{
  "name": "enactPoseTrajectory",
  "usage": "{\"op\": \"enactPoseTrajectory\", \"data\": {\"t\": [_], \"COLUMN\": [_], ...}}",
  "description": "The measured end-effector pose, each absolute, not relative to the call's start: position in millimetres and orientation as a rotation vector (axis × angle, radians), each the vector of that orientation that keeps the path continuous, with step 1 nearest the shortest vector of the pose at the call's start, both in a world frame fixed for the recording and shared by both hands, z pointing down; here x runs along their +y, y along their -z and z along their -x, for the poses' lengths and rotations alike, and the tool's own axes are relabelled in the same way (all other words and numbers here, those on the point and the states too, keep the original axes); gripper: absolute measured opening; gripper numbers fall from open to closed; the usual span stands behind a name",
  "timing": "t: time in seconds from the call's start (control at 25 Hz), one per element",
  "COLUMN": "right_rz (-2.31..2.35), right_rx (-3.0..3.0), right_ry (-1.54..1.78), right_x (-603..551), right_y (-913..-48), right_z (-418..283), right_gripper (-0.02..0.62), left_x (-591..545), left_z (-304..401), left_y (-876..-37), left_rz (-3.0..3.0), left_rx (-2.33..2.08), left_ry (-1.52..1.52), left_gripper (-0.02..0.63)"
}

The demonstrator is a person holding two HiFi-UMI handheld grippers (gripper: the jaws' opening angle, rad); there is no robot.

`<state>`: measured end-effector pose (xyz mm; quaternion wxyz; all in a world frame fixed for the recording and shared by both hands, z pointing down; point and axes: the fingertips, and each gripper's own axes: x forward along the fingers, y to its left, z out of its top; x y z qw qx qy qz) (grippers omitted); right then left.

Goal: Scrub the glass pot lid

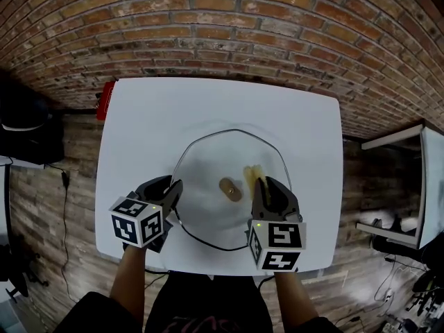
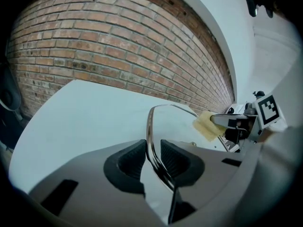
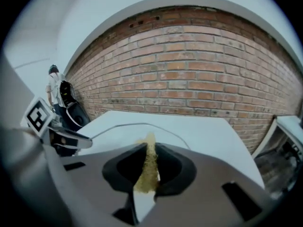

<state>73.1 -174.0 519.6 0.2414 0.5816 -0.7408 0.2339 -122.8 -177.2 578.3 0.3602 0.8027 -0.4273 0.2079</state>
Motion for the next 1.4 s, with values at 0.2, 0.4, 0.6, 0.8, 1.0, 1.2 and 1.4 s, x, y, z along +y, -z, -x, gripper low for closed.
{"op": "enactPoseTrajectory", "data": {"t": [0.2,0.4,0.6,0.8,1.0,1.2,1.4], "right_rz": [-1.28,-1.147,-1.233,-1.352,-1.413,-1.465,-1.516], "right_rx": [-2.297,-2.237,-2.089,-1.9,-1.782,-1.841,-1.91], "right_ry": [-0.77,-0.779,-0.737,-0.659,-0.618,-0.636,-0.633], "right_x": [-133.4,-106.4,-110.9,-121.8,-124.6,-127.9,-130.7], "right_y": [-501.1,-532.3,-551.7,-551.2,-548.7,-543.1,-533.0], "right_z": [29.1,52.4,4.9,-59.1,-98.6,-97.1,-95.7], "right_gripper": [0.058,0.058,0.058,0.058,0.058,0.058,0.058], "left_x": [-176.1,-174.3,-172.9,-174.4,-176.2,-178.6,-185.3], "left_z": [123.2,123.7,125.4,124.0,122.9,124.6,134.1], "left_y": [-577.7,-577.8,-579.6,-578.5,-578.6,-576.6,-563.6], "left_rz": [-2.062,-2.061,-2.06,-2.064,-2.07,-2.078,-2.095], "left_rx": [-1.109,-1.11,-1.11,-1.116,-1.114,-1.137,-1.195], "left_ry": [-0.529,-0.528,-0.525,-0.537,-0.546,-0.53,-0.513], "left_gripper": [0.103,0.103,0.103,0.103,0.103,0.103,0.103]}}
